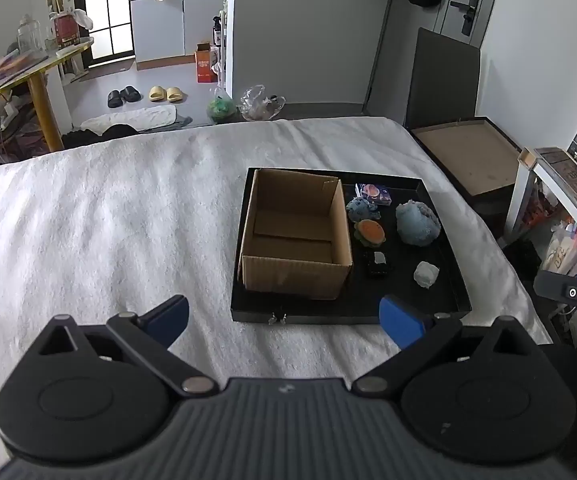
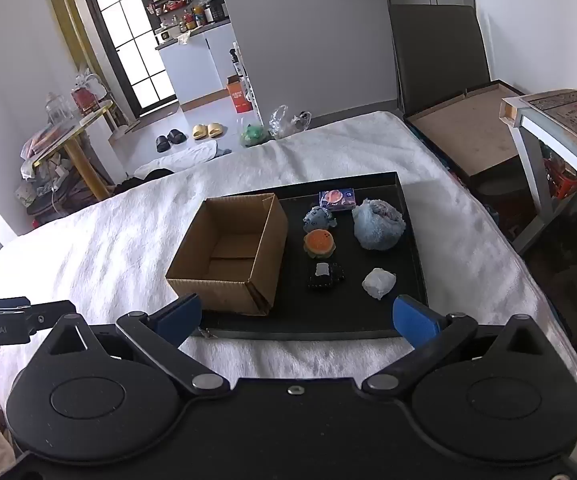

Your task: Organize soft objects

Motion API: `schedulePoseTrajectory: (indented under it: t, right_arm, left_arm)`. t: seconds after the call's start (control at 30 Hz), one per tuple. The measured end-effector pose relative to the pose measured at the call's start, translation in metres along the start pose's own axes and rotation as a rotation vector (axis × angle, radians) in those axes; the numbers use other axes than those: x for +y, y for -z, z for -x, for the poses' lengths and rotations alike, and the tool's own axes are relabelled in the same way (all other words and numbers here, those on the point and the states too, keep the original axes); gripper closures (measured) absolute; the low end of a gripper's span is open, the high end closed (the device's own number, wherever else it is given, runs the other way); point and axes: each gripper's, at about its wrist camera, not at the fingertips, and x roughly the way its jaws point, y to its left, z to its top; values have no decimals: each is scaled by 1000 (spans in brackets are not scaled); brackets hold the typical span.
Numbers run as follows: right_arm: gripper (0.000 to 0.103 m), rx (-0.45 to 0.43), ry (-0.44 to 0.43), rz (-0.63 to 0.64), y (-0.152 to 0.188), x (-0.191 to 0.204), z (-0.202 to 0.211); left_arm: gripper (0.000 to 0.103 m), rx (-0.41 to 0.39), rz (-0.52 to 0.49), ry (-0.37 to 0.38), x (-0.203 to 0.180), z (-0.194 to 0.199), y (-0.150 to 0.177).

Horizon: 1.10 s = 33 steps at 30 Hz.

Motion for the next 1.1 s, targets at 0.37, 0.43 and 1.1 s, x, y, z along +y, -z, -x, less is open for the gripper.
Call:
schedulePoseTrajectory:
  t: [0.37, 0.43, 1.1]
  right_arm:
    - [0, -3, 6, 4, 0, 1, 4]
    - [0, -3, 9, 4, 1, 1, 5]
    - [0, 3, 18, 11, 5, 0, 4]
  left_arm:
    - [2, -4, 2, 13, 0, 2, 2]
    - [2, -4, 0, 14, 1, 2, 3]
    - [2, -1, 1, 11, -4, 4, -3]
